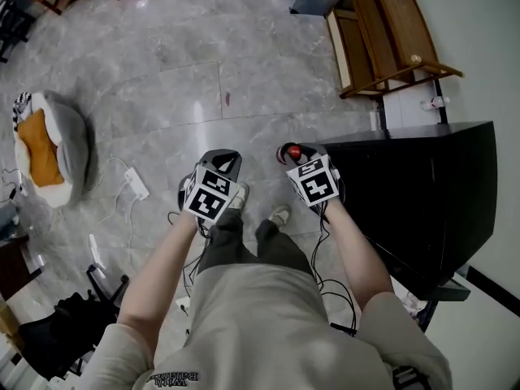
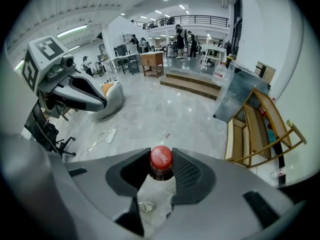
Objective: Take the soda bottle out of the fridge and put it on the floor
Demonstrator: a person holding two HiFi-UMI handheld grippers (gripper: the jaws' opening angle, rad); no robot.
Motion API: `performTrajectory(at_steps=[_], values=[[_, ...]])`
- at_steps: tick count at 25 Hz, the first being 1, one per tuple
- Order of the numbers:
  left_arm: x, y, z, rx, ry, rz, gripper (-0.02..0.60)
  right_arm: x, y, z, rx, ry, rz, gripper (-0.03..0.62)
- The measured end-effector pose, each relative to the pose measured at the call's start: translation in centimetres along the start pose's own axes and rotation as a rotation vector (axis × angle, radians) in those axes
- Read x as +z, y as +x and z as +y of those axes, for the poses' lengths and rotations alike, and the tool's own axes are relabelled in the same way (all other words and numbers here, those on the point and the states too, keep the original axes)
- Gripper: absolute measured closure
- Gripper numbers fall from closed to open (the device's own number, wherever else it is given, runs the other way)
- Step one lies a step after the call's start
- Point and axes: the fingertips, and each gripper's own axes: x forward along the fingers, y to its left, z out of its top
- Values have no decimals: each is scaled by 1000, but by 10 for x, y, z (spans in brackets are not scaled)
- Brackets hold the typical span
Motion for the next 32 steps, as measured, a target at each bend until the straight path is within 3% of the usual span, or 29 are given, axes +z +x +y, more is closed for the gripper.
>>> performTrajectory(at_steps=[7,18,32], values=[[-30,38,11,5,-66,1,574,-29,42,8,18,25,64,482],[-115,110,9,-65,-29,140,574,-71,127,18,3,77,96,480],[-209,226,28,-125,-42,241,575,-151,253,44,49,106,261,480]])
